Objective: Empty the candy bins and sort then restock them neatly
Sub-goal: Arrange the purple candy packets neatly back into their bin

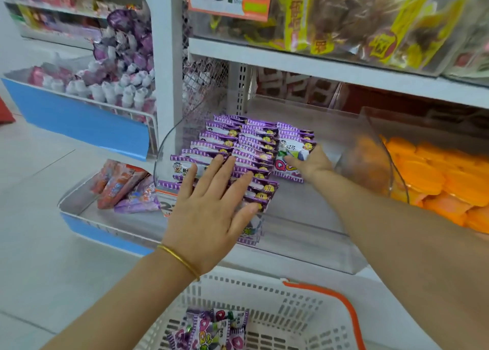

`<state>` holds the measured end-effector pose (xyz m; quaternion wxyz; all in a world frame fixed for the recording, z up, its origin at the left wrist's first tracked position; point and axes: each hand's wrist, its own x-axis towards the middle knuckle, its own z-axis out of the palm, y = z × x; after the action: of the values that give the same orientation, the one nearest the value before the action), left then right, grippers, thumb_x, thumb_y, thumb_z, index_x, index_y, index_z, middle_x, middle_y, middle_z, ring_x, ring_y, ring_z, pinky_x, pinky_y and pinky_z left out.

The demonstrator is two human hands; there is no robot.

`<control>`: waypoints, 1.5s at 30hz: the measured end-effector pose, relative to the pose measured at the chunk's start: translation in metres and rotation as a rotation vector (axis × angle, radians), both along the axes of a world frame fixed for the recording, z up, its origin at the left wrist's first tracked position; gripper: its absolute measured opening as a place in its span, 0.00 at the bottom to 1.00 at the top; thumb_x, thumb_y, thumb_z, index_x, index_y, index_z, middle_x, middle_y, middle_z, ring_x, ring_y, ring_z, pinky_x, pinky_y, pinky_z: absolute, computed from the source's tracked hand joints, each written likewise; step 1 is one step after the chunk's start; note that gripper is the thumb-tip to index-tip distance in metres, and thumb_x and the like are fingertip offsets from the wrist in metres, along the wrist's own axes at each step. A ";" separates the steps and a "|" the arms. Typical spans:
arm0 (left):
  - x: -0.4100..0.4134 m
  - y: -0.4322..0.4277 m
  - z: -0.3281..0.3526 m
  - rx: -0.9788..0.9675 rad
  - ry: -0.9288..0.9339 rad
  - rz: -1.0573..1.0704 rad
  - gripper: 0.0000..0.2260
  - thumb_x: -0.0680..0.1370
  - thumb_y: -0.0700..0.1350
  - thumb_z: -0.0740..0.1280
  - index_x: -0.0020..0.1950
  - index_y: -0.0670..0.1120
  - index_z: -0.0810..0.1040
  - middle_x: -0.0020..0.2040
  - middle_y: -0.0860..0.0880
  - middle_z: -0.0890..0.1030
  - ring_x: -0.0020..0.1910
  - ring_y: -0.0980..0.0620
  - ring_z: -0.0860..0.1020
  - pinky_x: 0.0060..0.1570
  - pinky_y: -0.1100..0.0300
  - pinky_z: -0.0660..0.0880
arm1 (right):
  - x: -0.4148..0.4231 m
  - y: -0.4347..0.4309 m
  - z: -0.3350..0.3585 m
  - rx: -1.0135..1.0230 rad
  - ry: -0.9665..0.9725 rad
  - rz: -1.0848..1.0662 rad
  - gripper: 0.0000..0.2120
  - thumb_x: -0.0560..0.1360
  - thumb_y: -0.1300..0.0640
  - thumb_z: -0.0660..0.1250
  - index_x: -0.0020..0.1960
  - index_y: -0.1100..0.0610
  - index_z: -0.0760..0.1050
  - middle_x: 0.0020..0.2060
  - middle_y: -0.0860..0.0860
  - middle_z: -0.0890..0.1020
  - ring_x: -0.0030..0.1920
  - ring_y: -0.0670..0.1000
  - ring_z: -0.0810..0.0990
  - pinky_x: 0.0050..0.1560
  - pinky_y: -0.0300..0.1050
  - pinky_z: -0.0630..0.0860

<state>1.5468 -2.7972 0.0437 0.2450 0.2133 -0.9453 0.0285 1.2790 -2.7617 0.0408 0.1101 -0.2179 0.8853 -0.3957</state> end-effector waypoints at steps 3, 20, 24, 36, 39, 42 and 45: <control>0.000 0.001 0.000 0.002 -0.005 0.003 0.29 0.82 0.60 0.41 0.69 0.49 0.73 0.71 0.44 0.70 0.72 0.43 0.65 0.68 0.44 0.54 | 0.005 -0.010 -0.002 -0.071 -0.069 0.030 0.32 0.71 0.50 0.74 0.67 0.60 0.62 0.63 0.58 0.74 0.61 0.60 0.74 0.60 0.57 0.74; 0.045 0.066 -0.008 0.007 0.092 -0.370 0.17 0.80 0.47 0.57 0.61 0.40 0.77 0.63 0.40 0.76 0.59 0.37 0.74 0.62 0.47 0.67 | 0.157 0.164 0.044 -0.304 -0.223 0.480 0.06 0.75 0.63 0.66 0.47 0.54 0.74 0.37 0.54 0.80 0.28 0.49 0.78 0.24 0.40 0.71; 0.059 0.090 -0.065 0.110 -0.266 -0.418 0.16 0.78 0.48 0.57 0.60 0.41 0.76 0.64 0.40 0.75 0.57 0.36 0.74 0.57 0.43 0.73 | 0.167 0.179 -0.104 0.342 -0.451 0.573 0.08 0.78 0.59 0.64 0.56 0.59 0.75 0.47 0.56 0.80 0.40 0.54 0.81 0.39 0.49 0.80; 0.100 0.106 -0.122 0.359 -0.496 -0.271 0.20 0.77 0.52 0.54 0.60 0.45 0.77 0.63 0.42 0.75 0.58 0.38 0.74 0.50 0.41 0.78 | 0.177 0.245 -0.311 1.177 -0.129 0.950 0.23 0.79 0.40 0.55 0.64 0.56 0.69 0.57 0.56 0.79 0.55 0.57 0.77 0.51 0.48 0.76; 0.097 0.106 -0.123 0.398 -0.532 -0.243 0.21 0.77 0.53 0.53 0.61 0.45 0.77 0.65 0.43 0.75 0.59 0.38 0.74 0.52 0.41 0.77 | 0.182 0.245 -0.319 1.145 -0.171 0.918 0.21 0.79 0.43 0.57 0.65 0.56 0.65 0.57 0.55 0.79 0.54 0.56 0.77 0.54 0.51 0.76; 0.093 0.106 -0.124 0.430 -0.547 -0.238 0.21 0.78 0.53 0.53 0.61 0.45 0.77 0.65 0.42 0.75 0.60 0.38 0.73 0.55 0.42 0.76 | 0.185 0.245 -0.324 1.071 -0.296 0.847 0.22 0.78 0.46 0.61 0.67 0.55 0.62 0.58 0.55 0.77 0.50 0.54 0.77 0.56 0.54 0.75; 0.090 0.107 -0.123 0.448 -0.555 -0.245 0.21 0.78 0.54 0.53 0.61 0.45 0.77 0.65 0.42 0.75 0.60 0.38 0.74 0.56 0.43 0.75 | 0.186 0.245 -0.322 0.956 -0.326 0.757 0.12 0.77 0.56 0.66 0.58 0.54 0.68 0.54 0.53 0.78 0.48 0.52 0.76 0.55 0.50 0.75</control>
<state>1.6368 -2.6897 -0.0793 -0.0718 0.1313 -0.9770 -0.1516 1.4654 -2.5172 -0.2809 0.4613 -0.3795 0.7978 0.0816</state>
